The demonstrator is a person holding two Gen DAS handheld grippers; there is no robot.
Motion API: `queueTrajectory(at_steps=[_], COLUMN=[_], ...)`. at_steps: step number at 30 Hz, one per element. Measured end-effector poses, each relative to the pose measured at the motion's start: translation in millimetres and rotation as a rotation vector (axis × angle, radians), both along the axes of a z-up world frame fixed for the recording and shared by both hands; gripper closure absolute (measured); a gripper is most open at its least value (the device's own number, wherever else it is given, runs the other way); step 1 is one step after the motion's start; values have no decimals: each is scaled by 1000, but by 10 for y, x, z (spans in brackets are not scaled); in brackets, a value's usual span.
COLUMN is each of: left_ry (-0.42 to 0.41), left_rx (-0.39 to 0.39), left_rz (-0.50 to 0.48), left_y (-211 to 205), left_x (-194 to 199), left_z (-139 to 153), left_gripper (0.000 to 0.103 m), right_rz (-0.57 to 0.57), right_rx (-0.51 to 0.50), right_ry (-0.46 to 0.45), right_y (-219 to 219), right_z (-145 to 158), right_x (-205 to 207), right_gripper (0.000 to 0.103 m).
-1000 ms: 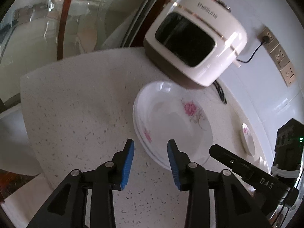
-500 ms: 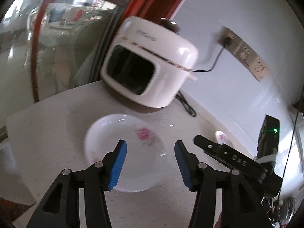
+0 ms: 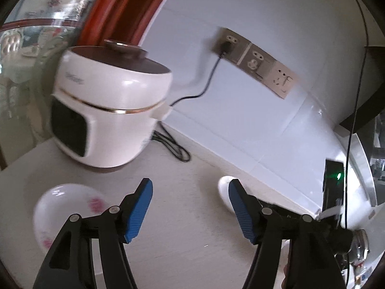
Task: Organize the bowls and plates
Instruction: 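Move both grippers back to the small pink-flower plate near the bowls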
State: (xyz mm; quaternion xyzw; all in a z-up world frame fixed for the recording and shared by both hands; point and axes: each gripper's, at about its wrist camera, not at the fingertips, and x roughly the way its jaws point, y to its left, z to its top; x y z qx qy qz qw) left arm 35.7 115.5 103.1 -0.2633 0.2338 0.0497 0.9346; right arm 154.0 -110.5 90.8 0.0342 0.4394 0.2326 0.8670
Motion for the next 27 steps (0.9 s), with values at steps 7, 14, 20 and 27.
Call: queueTrajectory(at_steps=[7, 14, 20, 27], left_ry=[21, 84, 165, 219], left_rx=[-12, -57, -110, -150], left_rz=[-67, -107, -162, -272], left_y=[-278, -450, -601, -792], left_x=[616, 1232, 1684, 1952], left_z=[30, -300, -774, -1119], left_gripper=[36, 36, 37, 42], right_rz=[-129, -191, -200, -191], right_rx=[-55, -73, -119, -146], right_ry=[42, 91, 134, 195], right_y=[-617, -920, -1026, -985], right_z=[-73, -161, -292, -490], right_x=[412, 801, 1081, 1342], right_gripper=[28, 28, 28, 30])
